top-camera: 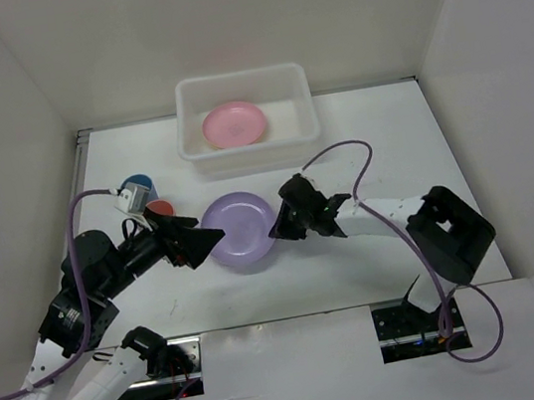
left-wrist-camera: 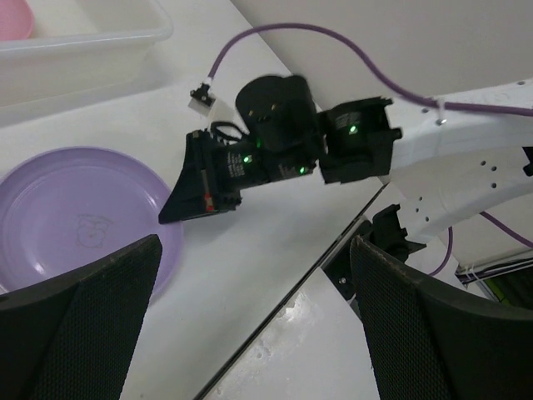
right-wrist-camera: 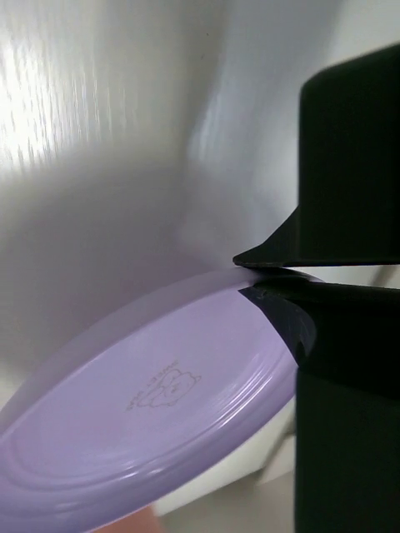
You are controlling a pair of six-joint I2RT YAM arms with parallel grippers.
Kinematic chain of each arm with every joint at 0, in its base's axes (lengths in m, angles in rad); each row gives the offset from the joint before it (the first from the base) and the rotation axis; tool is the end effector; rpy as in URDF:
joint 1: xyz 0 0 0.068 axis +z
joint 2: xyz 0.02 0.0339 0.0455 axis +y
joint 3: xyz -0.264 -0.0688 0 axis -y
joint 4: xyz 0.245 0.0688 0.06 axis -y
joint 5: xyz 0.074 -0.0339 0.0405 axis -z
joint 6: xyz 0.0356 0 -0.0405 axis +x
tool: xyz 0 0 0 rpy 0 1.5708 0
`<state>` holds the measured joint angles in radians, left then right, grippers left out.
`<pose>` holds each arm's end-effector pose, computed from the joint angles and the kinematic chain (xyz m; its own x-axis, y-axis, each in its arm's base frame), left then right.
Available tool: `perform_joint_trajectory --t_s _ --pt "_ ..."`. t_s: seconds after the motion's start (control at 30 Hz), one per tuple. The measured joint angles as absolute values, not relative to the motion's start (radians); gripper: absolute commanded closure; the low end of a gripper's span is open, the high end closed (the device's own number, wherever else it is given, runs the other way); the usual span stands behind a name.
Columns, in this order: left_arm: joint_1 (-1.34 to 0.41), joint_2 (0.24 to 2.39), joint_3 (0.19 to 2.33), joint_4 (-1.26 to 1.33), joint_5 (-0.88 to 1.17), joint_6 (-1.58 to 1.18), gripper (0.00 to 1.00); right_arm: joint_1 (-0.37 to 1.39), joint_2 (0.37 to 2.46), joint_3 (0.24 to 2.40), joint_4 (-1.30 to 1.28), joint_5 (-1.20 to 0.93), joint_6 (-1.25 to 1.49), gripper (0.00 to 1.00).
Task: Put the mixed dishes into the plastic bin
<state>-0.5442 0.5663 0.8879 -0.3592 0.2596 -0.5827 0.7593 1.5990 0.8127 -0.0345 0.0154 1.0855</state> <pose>0.0971 -0.0694 0.3854 -0.4230 -0.3657 -0.8291 0.5834 0.5902 -0.5579 0.2308 0.2183 0.1662 -0.8497 0.4129 -0.3279 0.1519 0.7872 0.5977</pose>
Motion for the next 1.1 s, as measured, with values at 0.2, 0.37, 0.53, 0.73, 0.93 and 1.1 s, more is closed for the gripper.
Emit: perform_joint_trajectory --t_s 0.2,0.37,0.53,0.73,0.93,1.1 --pt "-0.544 0.562 0.888 -0.36 0.251 -0.58 0.0 0.625 1.509 0.981 -0.251 -0.227 0.837 1.0" --pt "-0.545 0.523 0.897 -0.376 0.208 -0.58 0.0 0.514 1.554 1.279 -0.34 -0.318 0.729 1.0" --pt "-0.544 0.442 0.963 -0.406 0.134 -0.576 0.0 0.383 1.727 1.618 -0.329 -0.363 0.684 1.0" --pt "-0.544 0.432 1.016 -0.404 0.099 -0.566 0.0 0.336 2.094 2.022 -0.39 -0.322 0.66 1.0" --pt "-0.544 0.464 1.016 -0.438 0.088 -0.549 0.0 0.343 2.479 2.477 -0.617 -0.273 0.649 1.0" --pt "-0.544 0.466 1.016 -0.452 0.081 -0.549 0.0 0.339 2.757 2.896 -0.777 -0.224 0.653 1.0"
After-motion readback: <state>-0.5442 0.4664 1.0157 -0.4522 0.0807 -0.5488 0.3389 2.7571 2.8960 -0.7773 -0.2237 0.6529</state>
